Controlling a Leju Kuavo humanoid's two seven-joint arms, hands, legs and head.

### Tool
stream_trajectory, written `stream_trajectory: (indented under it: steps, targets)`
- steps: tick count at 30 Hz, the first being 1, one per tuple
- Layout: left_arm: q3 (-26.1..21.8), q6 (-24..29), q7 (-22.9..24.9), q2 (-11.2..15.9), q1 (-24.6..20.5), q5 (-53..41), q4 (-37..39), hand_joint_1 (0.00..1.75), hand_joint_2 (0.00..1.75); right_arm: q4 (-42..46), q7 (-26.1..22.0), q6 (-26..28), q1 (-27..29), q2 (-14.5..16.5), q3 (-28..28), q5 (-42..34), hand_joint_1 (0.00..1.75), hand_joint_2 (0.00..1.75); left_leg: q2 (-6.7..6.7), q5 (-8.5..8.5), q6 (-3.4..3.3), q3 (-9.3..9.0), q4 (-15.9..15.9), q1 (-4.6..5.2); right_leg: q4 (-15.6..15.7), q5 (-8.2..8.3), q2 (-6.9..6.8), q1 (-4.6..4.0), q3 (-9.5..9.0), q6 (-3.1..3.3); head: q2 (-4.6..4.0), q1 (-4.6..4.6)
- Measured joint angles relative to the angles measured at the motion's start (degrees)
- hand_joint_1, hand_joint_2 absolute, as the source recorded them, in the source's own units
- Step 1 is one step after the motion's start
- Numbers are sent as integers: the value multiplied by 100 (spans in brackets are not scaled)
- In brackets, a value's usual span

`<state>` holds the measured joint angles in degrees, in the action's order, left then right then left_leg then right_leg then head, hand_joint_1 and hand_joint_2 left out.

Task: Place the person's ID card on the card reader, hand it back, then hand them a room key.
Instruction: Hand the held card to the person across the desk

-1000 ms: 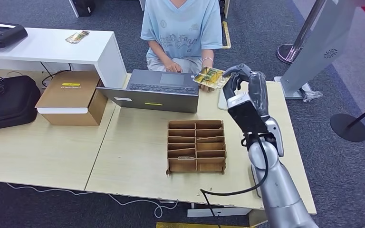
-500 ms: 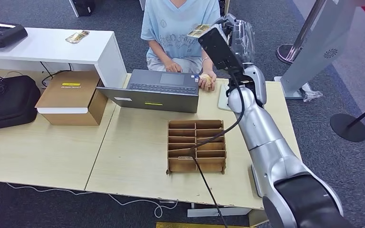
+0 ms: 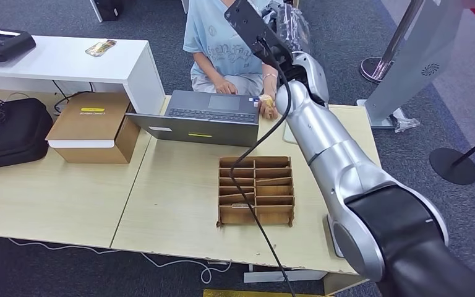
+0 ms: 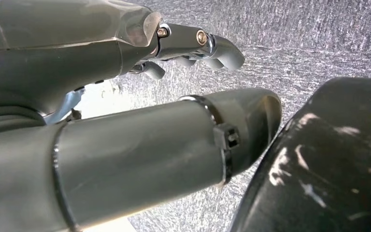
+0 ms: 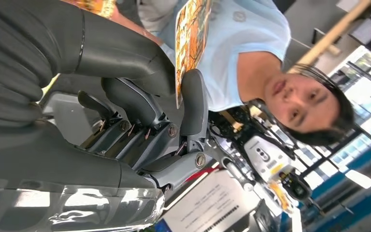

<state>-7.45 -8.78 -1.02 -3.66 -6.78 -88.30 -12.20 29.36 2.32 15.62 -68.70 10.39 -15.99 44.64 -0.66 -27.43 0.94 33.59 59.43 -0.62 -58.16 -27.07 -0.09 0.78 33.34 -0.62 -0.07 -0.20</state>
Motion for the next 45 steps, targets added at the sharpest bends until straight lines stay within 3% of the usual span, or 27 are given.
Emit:
stream_trajectory:
  steps: [12, 19, 34, 35, 38, 39, 45]
  targets:
    - [128, -27, -1, 3, -35, 0, 0, 0, 0, -834, 1150, -513, -342, 106, -204, 573, 175, 175, 0, 0, 0, 0, 1, 0, 2, 0, 0, 0, 0, 0, 0, 1]
    - [228, -84, -1, 3, -46, 0, 0, 0, 0, -1035, 1588, -594, -356, 40, -249, 826, 175, 175, 0, 0, 0, -1, 3, 0, 2, 0, 0, 0, 2, 0, 0, 0]
    - [508, -168, -1, 3, -139, 0, 0, 0, 0, -1172, 1919, -635, -292, -385, -277, 1224, 175, 175, 0, 0, 0, 0, 4, 0, 2, 0, 2, 0, 3, 0, 0, 1]
    - [522, -174, -1, 3, -143, 0, 0, 0, 0, -1173, 1914, -632, -279, -403, -277, 1240, 159, 175, 1, 0, 0, 0, 4, 0, 2, 0, 3, 0, 3, 0, 0, 0]
    - [567, -183, -2, 3, -154, 0, 0, 0, 0, -1176, 1903, -627, -244, -441, -277, 1258, 28, 175, 1, 0, 0, 0, 4, 0, 2, 0, 4, 0, 4, 0, 0, -1]
    - [578, -183, -2, 3, -155, 0, 0, 0, 0, -1176, 1902, -625, -234, -447, -277, 1260, 0, 175, 1, 0, 0, 0, 4, 0, 2, 0, 4, 0, 4, 0, 0, 0]
    - [613, -180, -3, 3, -160, 0, 0, 0, 0, -1176, 1843, -582, -192, -462, -277, 1291, 0, 175, 1, 0, 0, 0, 4, 0, 2, 0, 4, 0, 4, 0, 0, 0]
